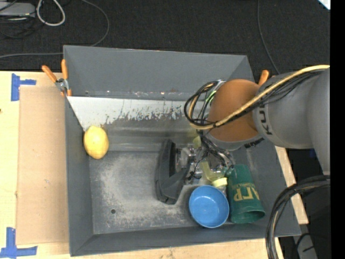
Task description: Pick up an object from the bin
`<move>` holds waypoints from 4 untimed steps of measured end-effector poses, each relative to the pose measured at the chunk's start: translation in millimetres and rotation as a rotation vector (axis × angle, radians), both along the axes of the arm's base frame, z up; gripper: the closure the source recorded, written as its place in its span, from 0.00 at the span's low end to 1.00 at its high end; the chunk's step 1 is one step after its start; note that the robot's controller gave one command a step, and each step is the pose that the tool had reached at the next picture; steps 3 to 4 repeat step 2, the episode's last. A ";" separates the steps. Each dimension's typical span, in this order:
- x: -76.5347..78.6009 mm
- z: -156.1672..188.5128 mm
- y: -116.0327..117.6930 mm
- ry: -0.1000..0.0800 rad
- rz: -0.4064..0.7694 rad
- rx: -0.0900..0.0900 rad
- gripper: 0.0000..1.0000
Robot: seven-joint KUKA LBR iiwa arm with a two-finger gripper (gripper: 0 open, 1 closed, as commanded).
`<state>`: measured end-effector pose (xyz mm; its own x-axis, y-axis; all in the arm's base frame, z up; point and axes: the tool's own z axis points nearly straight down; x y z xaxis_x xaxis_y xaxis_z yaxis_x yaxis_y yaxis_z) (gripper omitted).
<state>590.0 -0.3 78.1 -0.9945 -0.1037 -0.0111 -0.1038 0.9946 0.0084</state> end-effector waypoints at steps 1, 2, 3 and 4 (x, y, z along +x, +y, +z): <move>-0.1 0.0 0.0 0.000 0.000 0.000 1.00; -39.4 2.4 -39.2 -0.003 0.027 0.001 1.00; -39.4 2.4 -39.2 -0.003 0.027 0.001 1.00; -39.4 2.4 -39.2 -0.003 0.027 0.001 1.00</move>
Offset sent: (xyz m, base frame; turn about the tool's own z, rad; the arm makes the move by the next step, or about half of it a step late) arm -0.0406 -0.0395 0.0010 -0.0284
